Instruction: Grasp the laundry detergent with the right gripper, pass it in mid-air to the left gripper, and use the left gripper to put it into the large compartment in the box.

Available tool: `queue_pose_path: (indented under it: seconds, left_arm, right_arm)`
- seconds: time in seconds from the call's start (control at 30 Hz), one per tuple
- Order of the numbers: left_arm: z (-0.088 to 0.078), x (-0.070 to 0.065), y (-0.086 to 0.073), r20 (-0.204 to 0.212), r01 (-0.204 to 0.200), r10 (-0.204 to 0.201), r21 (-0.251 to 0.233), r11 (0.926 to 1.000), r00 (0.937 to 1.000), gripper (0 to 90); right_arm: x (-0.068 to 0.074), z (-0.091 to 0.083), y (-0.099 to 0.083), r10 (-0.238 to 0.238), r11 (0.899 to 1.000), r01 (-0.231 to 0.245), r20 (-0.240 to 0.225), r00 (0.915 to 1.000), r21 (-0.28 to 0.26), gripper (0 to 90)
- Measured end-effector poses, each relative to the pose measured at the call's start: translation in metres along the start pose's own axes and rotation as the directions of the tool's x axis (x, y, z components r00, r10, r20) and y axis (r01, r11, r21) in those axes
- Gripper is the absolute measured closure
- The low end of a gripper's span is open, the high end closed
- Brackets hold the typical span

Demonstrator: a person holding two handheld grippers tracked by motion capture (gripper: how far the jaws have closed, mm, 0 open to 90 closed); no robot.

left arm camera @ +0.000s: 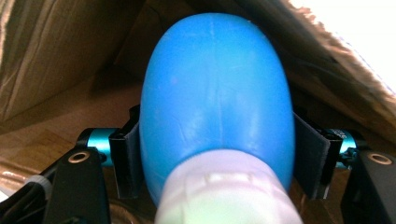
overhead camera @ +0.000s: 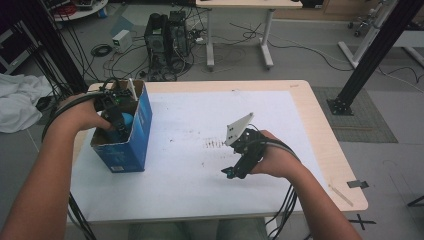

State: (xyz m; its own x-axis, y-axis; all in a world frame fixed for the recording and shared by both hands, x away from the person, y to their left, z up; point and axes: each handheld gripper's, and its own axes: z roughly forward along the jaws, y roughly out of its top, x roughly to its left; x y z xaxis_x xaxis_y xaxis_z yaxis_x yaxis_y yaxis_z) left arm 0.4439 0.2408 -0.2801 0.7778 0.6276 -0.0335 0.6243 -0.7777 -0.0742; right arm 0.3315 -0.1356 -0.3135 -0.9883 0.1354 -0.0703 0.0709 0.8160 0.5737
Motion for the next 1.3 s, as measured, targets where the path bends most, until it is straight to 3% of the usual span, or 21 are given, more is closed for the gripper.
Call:
queue_pose_path:
  seconds: [0.07, 0.4, 0.83, 0.97, 1.0, 1.07, 1.3]
  left_arm:
    - [-0.003, 0.001, 0.000, 0.001, -0.011, 0.010, 0.007, 0.9999, 0.9999, 31.2]
    - [-0.011, -0.002, -0.005, -0.015, 0.011, -0.012, -0.029, 0.9995, 0.9998, 28.6]
    - [-0.023, -0.006, -0.007, -0.027, 0.024, -0.025, -0.022, 0.9995, 0.9993, 25.1]
    - [-0.029, -0.008, -0.008, -0.037, 0.011, -0.012, -0.021, 0.9997, 0.9992, 25.1]
    - [-0.030, -0.009, -0.009, -0.034, 0.027, -0.029, -0.036, 0.9990, 0.9990, 25.1]
    - [-0.035, -0.009, -0.010, -0.048, 0.000, -0.001, -0.021, 0.9998, 0.9989, 24.6]
    - [-0.046, -0.014, -0.015, -0.069, 0.003, -0.005, -0.032, 0.9995, 0.9976, 20.3]
  right_arm:
    - [0.001, -0.001, 0.000, 0.008, 1.000, -0.008, 0.005, 1.0000, 0.001, 12.3]
    - [0.001, -0.006, 0.001, 0.007, 1.000, -0.007, 0.011, 0.9999, -0.004, 12.3]
    - [0.001, -0.015, 0.002, -0.004, 1.000, 0.004, 0.020, 0.9998, -0.009, 12.3]
    - [0.001, -0.017, 0.001, -0.005, 1.000, 0.006, 0.023, 0.9997, -0.012, 12.3]
    - [0.001, -0.018, 0.001, -0.001, 1.000, 0.002, 0.024, 0.9997, -0.011, 12.3]
    - [0.001, -0.019, 0.001, 0.002, 1.000, -0.002, 0.027, 0.9996, -0.007, 12.3]
    - [0.001, -0.025, 0.001, -0.005, 1.000, 0.005, 0.031, 0.9995, -0.007, 12.2]
